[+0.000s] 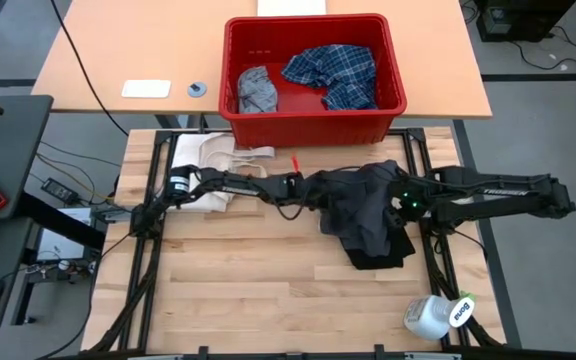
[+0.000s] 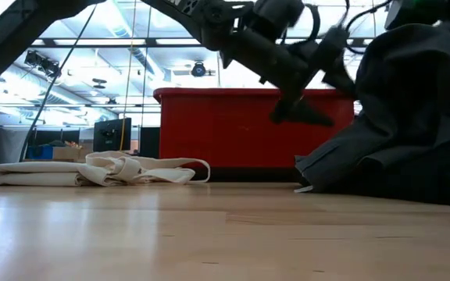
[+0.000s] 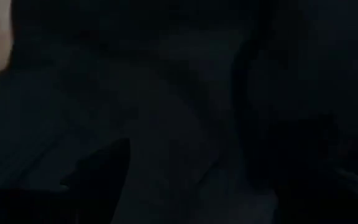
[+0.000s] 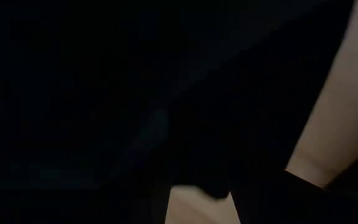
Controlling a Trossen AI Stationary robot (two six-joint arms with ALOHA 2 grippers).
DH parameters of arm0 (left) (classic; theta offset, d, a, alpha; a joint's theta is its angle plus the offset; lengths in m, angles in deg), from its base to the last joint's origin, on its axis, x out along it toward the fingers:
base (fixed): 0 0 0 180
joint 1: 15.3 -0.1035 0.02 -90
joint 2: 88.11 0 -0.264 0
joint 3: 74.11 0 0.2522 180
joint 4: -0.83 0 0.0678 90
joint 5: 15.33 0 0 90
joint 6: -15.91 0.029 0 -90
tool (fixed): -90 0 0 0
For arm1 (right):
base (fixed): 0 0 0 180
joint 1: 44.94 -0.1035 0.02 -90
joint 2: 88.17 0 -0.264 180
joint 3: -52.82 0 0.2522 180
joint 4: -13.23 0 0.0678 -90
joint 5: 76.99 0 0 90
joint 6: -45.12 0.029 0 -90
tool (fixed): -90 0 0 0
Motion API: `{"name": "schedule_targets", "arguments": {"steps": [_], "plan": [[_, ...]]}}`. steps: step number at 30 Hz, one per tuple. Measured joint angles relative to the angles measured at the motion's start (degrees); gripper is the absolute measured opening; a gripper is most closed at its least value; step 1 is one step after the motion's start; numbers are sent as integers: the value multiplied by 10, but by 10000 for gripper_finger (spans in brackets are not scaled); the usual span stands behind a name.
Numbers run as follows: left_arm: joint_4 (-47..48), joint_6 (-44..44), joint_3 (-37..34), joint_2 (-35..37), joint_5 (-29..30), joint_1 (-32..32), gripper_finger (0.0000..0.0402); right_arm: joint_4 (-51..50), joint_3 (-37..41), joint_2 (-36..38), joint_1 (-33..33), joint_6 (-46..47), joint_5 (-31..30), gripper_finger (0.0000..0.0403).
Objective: Fold Laundry from Bin
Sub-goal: Stack the folded gray pants on top of the folded black shirt
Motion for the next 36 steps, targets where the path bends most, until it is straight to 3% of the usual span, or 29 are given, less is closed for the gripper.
{"name": "schedule_targets", "arguments": {"steps": [5,9,14,18,26,31,36], "plan": [[-56,6,-7,0,0,18,364,-1,-44,1,-32,43,31,152],[-57,10,-7,-2,-3,30,364,2,-54,-9,-68,24,70,152],[-107,-36,-7,-25,-10,43,364,55,-54,-45,-137,-27,38,152],[-157,-66,-7,-52,-9,59,364,75,-54,-79,-177,-27,-23,152],[-197,-76,-7,-64,39,72,364,-11,-111,-94,-185,71,27,151],[-196,-92,-7,-64,37,72,364,-28,-165,-82,-209,77,-39,151],[-211,-95,-7,-64,37,72,364,-19,-150,-85,-249,89,-97,151]]}}
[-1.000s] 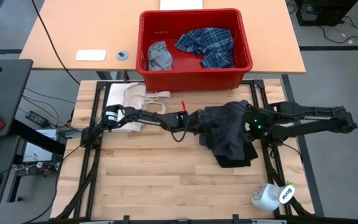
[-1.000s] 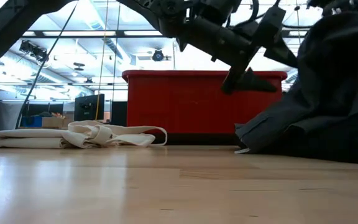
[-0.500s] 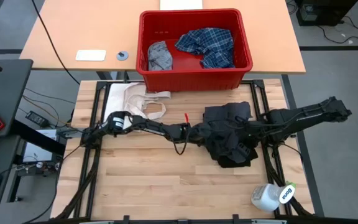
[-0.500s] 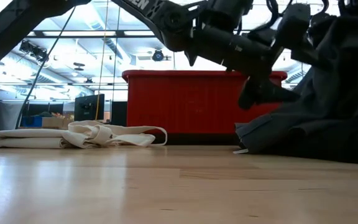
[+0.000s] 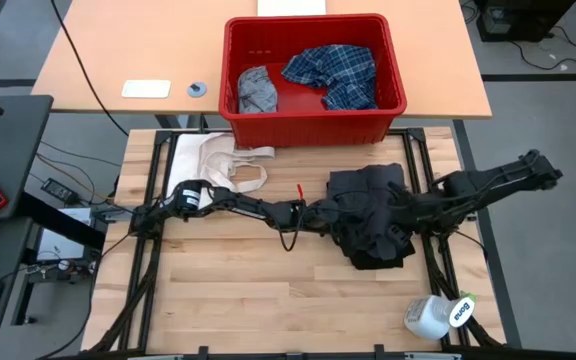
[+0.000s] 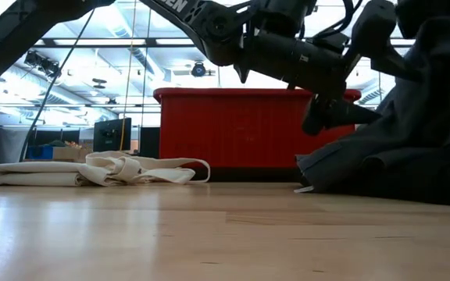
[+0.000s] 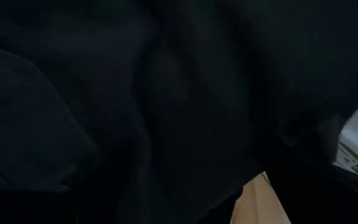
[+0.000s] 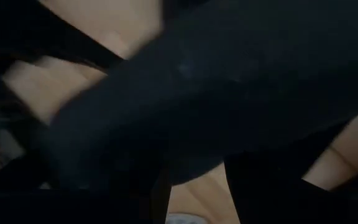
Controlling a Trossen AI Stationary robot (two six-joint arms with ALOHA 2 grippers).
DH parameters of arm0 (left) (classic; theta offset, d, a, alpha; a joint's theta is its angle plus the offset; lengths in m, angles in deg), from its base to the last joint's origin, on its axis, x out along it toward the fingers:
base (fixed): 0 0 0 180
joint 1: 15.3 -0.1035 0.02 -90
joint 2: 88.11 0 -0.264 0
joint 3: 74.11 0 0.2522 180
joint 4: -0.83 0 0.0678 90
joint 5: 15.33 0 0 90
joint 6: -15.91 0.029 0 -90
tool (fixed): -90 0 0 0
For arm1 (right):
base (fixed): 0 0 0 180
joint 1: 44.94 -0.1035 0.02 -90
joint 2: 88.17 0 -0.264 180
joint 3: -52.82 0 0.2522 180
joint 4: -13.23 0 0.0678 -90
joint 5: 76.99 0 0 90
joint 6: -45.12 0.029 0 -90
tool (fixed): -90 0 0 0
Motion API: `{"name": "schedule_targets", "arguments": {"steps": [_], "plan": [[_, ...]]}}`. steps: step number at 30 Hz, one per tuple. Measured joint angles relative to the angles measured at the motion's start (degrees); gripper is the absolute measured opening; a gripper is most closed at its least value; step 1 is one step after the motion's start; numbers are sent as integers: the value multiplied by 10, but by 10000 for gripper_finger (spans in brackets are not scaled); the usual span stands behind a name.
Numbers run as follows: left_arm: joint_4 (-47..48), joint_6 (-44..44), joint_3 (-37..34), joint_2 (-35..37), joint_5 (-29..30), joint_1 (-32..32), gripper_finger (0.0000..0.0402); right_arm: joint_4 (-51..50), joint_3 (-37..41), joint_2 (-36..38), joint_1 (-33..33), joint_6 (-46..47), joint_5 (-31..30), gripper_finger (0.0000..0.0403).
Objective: Fold Laundry from Bin
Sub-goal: Stack the folded gray pants on top of the folded black shirt
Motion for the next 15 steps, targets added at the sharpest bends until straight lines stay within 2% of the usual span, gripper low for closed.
{"name": "schedule_targets", "arguments": {"steps": [4,8,15], "plan": [[-3,0,0,0,10,0,364,42,64,-9,-7,-19,-32,151],[-22,27,0,0,-1,0,364,180,112,-8,-11,-39,-58,151],[-34,57,14,6,-41,-4,364,262,117,2,-10,-61,-70,151]]}}
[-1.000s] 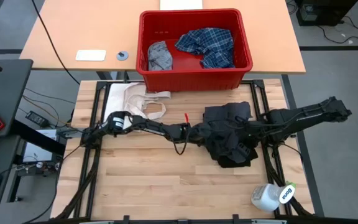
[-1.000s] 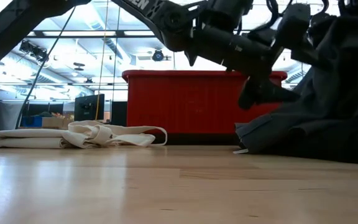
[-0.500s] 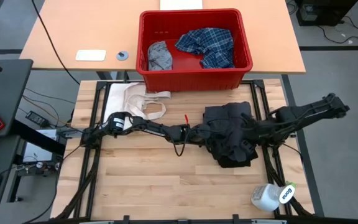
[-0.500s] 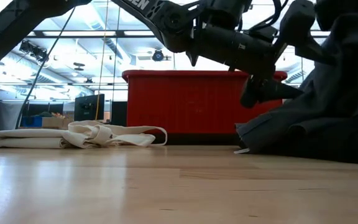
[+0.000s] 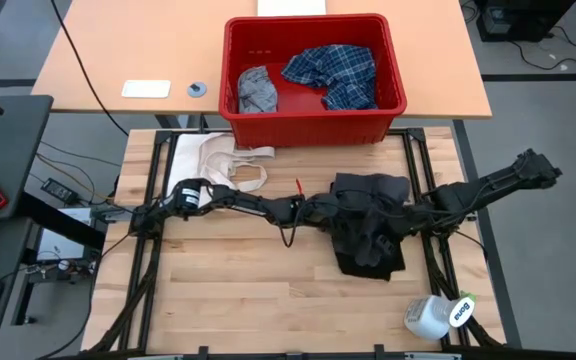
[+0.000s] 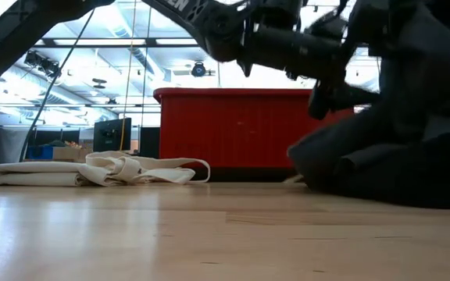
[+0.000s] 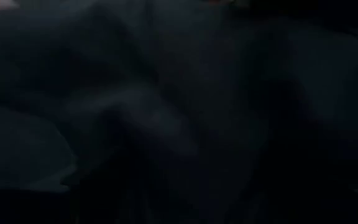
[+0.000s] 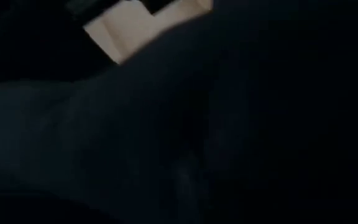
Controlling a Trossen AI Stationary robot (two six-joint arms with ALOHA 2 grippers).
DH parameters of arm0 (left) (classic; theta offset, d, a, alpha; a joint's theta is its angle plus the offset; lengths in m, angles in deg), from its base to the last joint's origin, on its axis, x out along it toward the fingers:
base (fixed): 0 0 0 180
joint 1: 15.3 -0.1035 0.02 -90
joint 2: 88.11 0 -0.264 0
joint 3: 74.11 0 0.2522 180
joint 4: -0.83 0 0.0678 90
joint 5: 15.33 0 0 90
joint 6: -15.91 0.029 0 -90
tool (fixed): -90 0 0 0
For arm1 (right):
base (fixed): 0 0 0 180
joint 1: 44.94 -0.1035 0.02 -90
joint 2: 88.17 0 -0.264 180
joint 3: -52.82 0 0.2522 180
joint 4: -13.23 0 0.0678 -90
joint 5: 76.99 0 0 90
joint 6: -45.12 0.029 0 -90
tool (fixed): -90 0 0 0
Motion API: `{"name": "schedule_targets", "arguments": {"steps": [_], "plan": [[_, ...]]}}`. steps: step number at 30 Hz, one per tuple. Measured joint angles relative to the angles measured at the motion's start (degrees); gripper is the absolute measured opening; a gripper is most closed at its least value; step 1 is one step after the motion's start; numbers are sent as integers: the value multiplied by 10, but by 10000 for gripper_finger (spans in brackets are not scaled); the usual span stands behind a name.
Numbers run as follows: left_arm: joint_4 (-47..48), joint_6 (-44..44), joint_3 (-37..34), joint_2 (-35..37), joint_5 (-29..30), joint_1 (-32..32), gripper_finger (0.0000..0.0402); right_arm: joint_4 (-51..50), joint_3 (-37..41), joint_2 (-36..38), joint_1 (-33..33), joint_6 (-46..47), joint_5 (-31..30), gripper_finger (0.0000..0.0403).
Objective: Fold Laundry from Bin
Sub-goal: Stack the folded gray pants on top of the folded black shirt
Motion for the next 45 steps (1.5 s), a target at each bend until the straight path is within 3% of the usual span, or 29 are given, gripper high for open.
{"name": "schedule_targets", "arguments": {"steps": [3,9,15,21,29,34,36,39,43,45], "plan": [[33,26,26,12,-11,1,364,29,-1,15,-1,-12,-7,151],[200,66,77,43,-40,-1,363,75,0,19,-1,-43,-63,151],[205,76,77,45,-58,0,351,114,19,4,1,-86,-38,151],[211,65,75,43,-131,7,333,57,11,1,1,-18,108,149],[190,53,73,11,-126,34,330,-98,-63,-1,1,69,366,146],[199,12,73,26,-122,29,330,-125,-144,2,-4,47,420,146],[211,15,75,45,-114,28,330,-130,-179,2,-4,27,397,146],[256,30,77,66,-73,29,330,-170,-210,0,-3,-28,282,146],[342,64,76,71,24,37,330,-228,-187,-9,-5,-95,111,146],[383,72,75,67,50,41,330,-230,-153,-10,-4,-98,79,146]]}}
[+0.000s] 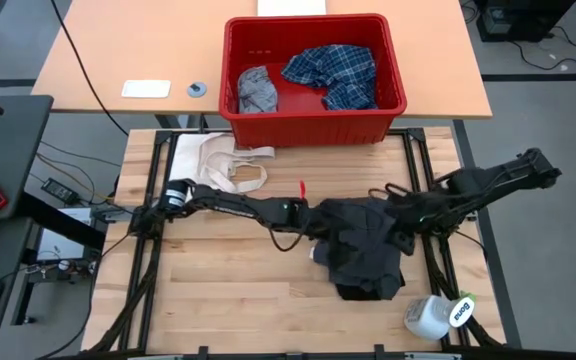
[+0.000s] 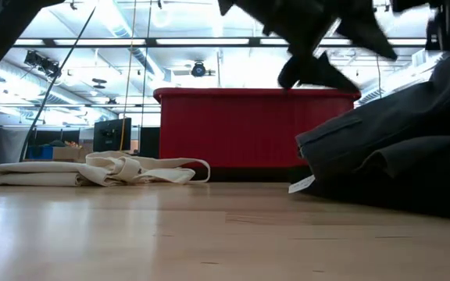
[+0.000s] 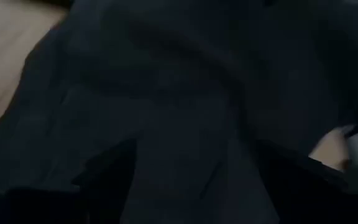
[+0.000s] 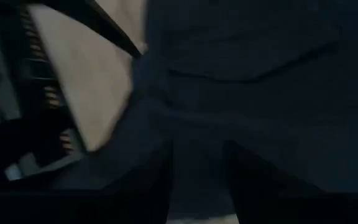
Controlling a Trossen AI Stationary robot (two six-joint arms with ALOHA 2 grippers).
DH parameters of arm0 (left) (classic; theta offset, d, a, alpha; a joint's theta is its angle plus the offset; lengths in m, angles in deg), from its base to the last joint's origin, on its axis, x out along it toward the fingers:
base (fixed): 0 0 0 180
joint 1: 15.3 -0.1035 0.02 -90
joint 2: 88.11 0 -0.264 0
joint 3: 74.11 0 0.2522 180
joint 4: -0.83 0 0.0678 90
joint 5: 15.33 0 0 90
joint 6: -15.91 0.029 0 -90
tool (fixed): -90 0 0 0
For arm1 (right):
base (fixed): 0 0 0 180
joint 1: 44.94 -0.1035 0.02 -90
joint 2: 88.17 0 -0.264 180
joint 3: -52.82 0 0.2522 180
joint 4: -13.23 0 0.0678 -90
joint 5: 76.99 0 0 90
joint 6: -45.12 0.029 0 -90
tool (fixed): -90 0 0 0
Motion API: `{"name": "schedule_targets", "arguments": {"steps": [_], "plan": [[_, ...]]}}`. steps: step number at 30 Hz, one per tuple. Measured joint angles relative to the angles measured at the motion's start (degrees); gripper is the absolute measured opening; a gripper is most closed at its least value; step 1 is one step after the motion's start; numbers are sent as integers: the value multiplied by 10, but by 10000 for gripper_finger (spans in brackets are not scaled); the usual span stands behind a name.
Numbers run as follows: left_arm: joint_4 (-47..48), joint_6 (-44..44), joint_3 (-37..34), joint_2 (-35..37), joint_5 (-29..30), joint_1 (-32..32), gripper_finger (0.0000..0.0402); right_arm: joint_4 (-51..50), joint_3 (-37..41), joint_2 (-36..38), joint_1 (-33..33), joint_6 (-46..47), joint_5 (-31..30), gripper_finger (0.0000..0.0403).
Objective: Fold Laundry from Bin
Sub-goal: Stack the folded gray pants on top of the folded black shirt
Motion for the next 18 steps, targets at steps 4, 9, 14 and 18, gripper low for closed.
{"name": "schedule_targets", "arguments": {"steps": [4,9,14,18], "plan": [[50,2,-1,-39,13,3,330,51,92,-15,-3,9,8,146],[37,-37,0,-77,19,-13,330,145,213,-54,-15,28,31,146],[40,-31,1,-91,20,-22,330,194,263,-95,-13,39,43,146],[52,13,-1,-72,18,-27,329,151,219,-82,-12,42,37,144]]}}
